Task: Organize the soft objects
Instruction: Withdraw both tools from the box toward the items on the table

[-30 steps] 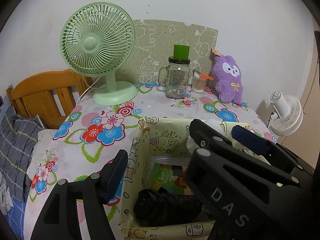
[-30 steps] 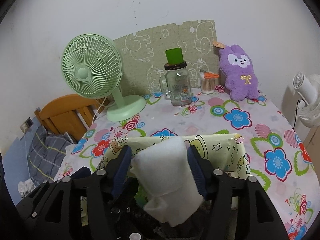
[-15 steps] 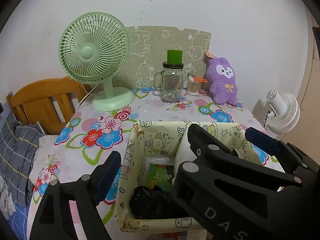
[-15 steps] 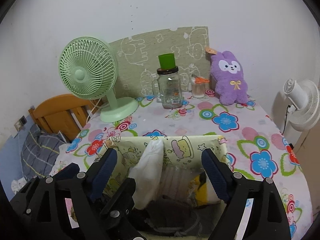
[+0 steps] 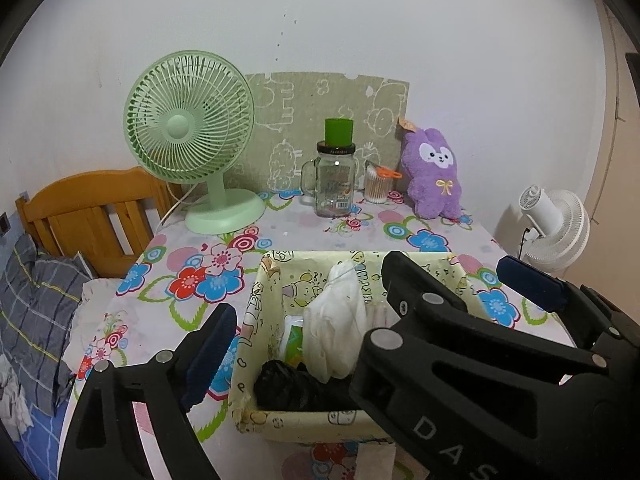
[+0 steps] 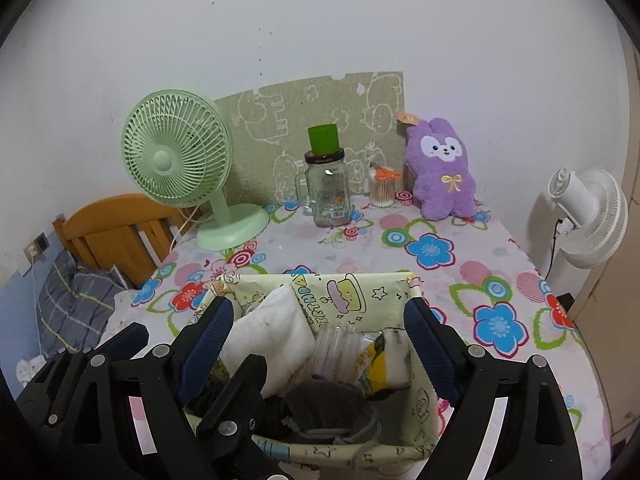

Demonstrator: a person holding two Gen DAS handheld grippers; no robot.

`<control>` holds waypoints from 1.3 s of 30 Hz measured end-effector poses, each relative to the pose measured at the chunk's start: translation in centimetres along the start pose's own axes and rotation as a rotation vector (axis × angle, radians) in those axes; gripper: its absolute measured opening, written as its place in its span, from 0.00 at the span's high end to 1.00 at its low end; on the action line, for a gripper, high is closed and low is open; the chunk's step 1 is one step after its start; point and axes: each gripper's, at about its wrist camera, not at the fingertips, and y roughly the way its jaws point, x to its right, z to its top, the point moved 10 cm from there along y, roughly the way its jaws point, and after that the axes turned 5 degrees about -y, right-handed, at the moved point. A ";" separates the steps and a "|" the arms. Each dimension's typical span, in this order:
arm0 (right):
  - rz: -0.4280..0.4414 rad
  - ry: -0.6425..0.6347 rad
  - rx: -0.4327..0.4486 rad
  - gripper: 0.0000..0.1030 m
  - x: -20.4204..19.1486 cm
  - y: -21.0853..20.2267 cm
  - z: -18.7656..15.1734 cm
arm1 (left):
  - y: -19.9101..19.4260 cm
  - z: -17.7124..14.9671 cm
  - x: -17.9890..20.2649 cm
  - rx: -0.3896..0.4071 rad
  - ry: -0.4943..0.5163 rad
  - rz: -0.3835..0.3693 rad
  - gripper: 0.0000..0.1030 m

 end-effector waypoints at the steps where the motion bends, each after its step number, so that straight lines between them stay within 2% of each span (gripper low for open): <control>1: -0.004 -0.005 0.002 0.13 0.0 -0.3 0.0 | -0.3 0.0 0.1 0.004 0.001 0.001 0.12; 30: -0.056 -0.039 0.050 0.13 0.3 -8.9 -1.7 | -7.6 -1.8 1.5 0.078 0.015 0.002 0.06; 39: -0.067 -0.045 0.071 0.09 0.3 -11.1 -2.5 | -9.5 -2.9 1.9 0.088 0.009 -0.012 0.06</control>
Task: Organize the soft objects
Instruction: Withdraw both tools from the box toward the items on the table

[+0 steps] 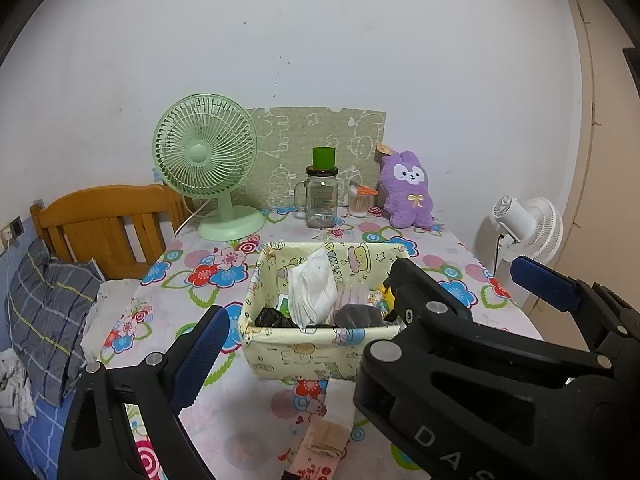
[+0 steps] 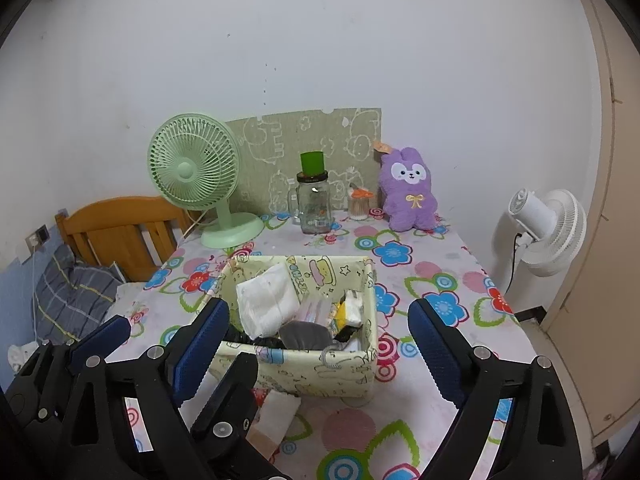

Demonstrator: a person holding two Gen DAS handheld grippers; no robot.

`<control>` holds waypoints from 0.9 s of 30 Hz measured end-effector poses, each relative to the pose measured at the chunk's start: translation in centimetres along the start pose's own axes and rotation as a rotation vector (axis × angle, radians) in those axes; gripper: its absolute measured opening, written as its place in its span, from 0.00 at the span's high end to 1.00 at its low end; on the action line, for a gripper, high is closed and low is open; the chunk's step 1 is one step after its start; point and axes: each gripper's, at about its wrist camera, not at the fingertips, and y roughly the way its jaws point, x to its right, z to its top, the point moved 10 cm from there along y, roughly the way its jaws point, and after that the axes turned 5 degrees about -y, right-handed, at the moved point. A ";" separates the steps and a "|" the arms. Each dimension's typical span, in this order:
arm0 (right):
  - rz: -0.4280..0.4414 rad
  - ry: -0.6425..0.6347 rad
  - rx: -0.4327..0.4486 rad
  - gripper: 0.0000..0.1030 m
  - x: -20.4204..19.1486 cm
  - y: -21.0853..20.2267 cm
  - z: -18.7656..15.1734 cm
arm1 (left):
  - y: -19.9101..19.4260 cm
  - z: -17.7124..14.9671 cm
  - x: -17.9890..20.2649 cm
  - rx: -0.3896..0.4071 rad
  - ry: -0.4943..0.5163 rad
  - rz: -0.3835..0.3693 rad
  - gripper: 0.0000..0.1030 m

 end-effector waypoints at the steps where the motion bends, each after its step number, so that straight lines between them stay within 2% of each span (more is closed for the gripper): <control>1: -0.002 0.000 0.003 0.08 0.0 -0.3 -0.1 | -0.2 -0.1 0.0 0.001 0.000 0.002 0.06; 8: -0.006 -0.012 0.014 0.02 -0.2 -1.2 -1.0 | -0.8 -0.9 -0.3 0.015 0.021 0.015 0.02; 22: -0.012 -0.010 0.009 0.01 -0.6 -1.8 -3.5 | -1.4 -3.2 -0.8 0.029 0.007 0.022 0.00; 27: -0.037 -0.001 0.013 0.01 -0.6 -1.7 -4.5 | -1.1 -4.5 -1.0 0.014 -0.001 0.003 0.00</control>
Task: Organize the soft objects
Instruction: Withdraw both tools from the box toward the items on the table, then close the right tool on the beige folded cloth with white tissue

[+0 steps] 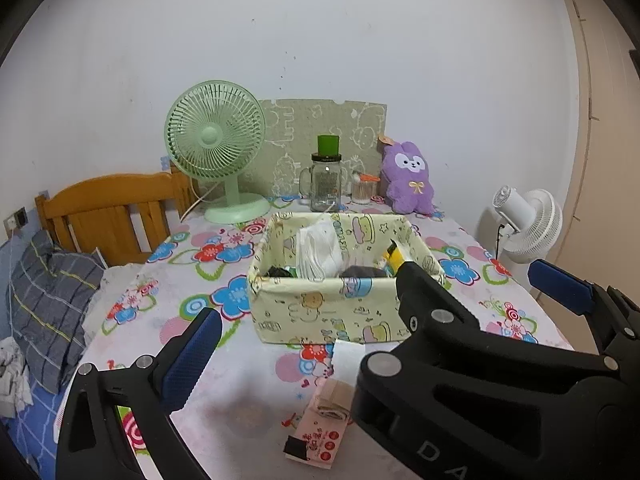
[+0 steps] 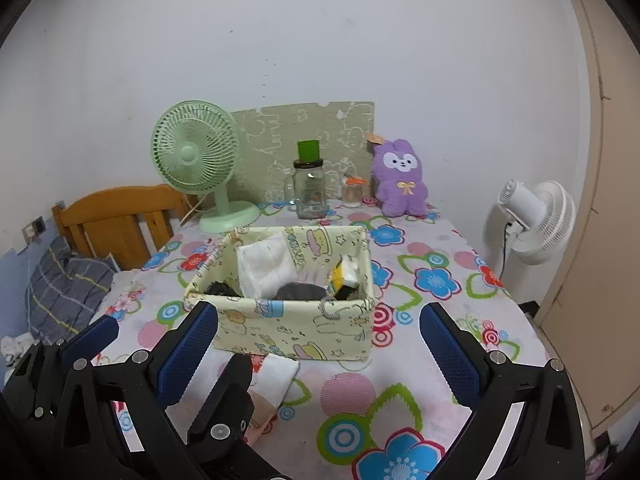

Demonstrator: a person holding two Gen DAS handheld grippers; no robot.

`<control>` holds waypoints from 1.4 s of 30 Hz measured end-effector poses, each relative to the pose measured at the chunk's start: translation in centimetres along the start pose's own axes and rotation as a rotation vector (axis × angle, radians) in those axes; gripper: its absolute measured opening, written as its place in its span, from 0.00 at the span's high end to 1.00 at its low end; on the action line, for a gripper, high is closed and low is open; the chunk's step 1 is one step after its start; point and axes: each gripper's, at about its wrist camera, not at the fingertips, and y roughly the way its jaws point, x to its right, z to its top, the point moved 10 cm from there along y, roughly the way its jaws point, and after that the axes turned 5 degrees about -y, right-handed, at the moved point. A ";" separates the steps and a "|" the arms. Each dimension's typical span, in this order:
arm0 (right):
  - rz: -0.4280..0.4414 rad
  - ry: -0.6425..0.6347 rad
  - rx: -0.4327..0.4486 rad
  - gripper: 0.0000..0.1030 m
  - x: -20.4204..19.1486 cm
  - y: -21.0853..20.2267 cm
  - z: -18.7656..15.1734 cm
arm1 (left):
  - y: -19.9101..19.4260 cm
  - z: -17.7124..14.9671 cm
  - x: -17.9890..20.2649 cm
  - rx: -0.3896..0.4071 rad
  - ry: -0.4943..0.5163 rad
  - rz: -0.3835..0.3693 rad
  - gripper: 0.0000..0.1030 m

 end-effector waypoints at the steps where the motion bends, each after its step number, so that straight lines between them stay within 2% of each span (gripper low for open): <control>1: -0.004 0.001 0.000 0.01 0.0 0.0 -0.3 | 0.0 -0.2 -0.1 0.000 0.000 -0.001 0.00; 13: 0.010 0.001 -0.082 0.00 -0.7 2.3 -4.3 | 1.8 -3.7 -1.1 -0.058 -0.001 0.030 0.00; 30: 0.045 0.011 -0.174 0.01 -2.4 5.8 -8.0 | 4.0 -6.5 -3.2 -0.124 0.003 0.076 0.02; 39: 0.053 -0.006 -0.189 0.01 -3.7 7.0 -8.3 | 5.1 -7.1 -4.9 -0.149 -0.020 0.108 0.10; 42: 0.056 -0.007 -0.205 0.01 -4.0 7.7 -8.7 | 5.8 -7.4 -5.4 -0.168 -0.024 0.119 0.18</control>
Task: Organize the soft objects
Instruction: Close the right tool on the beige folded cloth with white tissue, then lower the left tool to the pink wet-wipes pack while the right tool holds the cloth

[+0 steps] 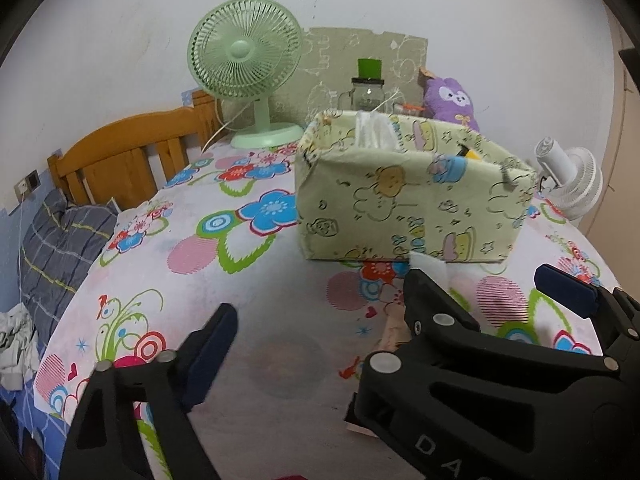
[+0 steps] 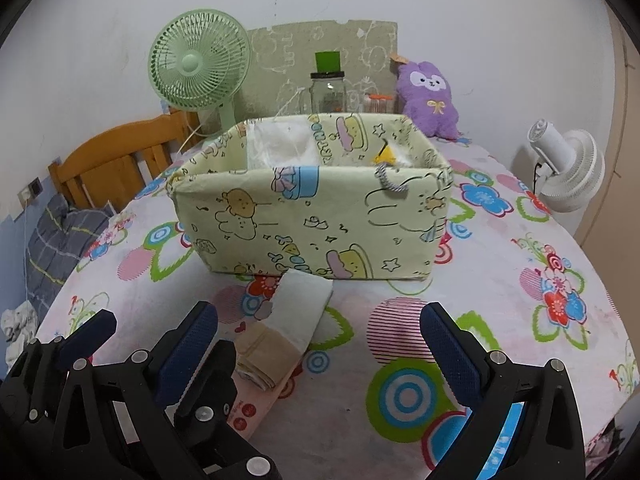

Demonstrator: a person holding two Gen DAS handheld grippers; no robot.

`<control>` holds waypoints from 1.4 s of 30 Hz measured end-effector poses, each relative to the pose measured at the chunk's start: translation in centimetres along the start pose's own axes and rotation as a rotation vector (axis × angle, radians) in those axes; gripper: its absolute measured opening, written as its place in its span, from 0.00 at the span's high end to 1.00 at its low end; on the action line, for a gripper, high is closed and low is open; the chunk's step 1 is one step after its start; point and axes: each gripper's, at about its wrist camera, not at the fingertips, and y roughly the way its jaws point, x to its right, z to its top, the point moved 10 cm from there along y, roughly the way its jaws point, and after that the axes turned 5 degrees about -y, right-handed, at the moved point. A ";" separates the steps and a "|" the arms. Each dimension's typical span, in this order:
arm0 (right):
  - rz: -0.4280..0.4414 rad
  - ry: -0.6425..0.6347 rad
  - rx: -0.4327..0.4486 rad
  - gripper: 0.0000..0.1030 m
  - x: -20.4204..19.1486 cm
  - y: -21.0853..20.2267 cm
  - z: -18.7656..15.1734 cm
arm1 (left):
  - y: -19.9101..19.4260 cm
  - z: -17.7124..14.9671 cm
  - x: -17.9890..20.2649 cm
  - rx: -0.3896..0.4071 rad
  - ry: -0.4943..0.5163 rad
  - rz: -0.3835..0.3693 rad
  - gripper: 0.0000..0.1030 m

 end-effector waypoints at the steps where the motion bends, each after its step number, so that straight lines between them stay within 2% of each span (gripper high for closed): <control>1: 0.002 0.000 -0.008 0.03 -0.1 0.3 -0.1 | 0.3 0.0 -0.2 -0.008 -0.003 0.007 0.19; 9: 0.021 0.000 -0.041 0.07 -1.2 2.5 -0.1 | 1.9 -0.2 -1.5 -0.047 -0.027 0.027 0.21; 17: 0.040 -0.001 -0.090 0.26 -1.6 4.3 -0.5 | 3.4 -0.8 -1.8 -0.088 -0.041 0.024 0.21; 22: 0.048 0.015 -0.118 0.30 -1.6 5.1 -1.0 | 3.9 -1.1 -1.8 -0.109 -0.032 0.024 0.21; 30: 0.045 -0.002 -0.115 0.51 -1.8 5.5 -1.0 | 4.0 -1.1 -1.6 -0.108 -0.024 0.021 0.21; 34: 0.047 -0.020 -0.118 0.71 -1.9 5.5 -1.0 | 4.0 -1.1 -1.6 -0.108 -0.024 0.023 0.21; 42: 0.044 -0.016 -0.082 0.75 -1.5 4.3 -0.5 | 2.8 -0.6 -1.0 -0.073 -0.018 0.008 0.21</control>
